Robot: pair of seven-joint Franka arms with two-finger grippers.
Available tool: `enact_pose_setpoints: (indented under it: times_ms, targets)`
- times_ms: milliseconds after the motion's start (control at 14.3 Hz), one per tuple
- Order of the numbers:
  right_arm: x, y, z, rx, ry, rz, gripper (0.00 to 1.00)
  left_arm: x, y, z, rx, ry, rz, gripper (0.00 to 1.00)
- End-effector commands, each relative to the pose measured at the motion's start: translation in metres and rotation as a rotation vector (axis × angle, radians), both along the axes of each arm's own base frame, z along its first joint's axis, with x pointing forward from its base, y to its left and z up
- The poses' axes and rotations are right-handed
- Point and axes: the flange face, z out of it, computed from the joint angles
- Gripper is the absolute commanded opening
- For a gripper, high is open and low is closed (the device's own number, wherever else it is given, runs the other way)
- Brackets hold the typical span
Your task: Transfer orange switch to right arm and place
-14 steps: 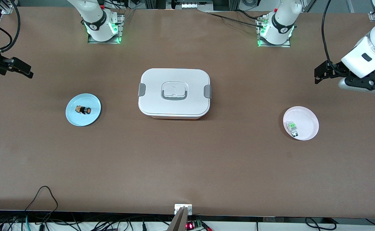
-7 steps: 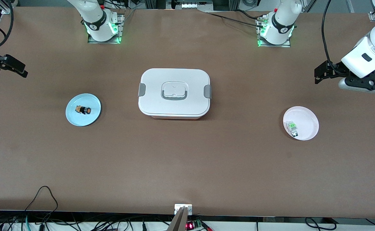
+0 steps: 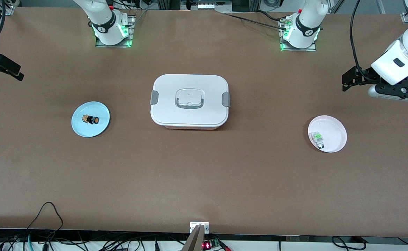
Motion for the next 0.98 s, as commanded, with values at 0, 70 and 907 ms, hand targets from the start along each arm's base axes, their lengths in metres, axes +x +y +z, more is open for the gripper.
enact_pose_setpoints:
  times_ms: [0, 70, 907]
  targets:
    - [0.003, 0.000, -0.001, 0.016, 0.011, 0.002, 1.00, 0.001, 0.001, 0.006, -0.013, 0.004, -0.004, 1.00]
    - [0.003, -0.002, -0.001, 0.019, 0.011, 0.003, 1.00, 0.001, 0.001, 0.007, -0.013, 0.002, -0.004, 1.00]
    - [0.015, -0.001, 0.003, 0.023, 0.052, 0.003, 1.00, 0.001, 0.002, 0.006, -0.014, 0.004, 0.002, 1.00]
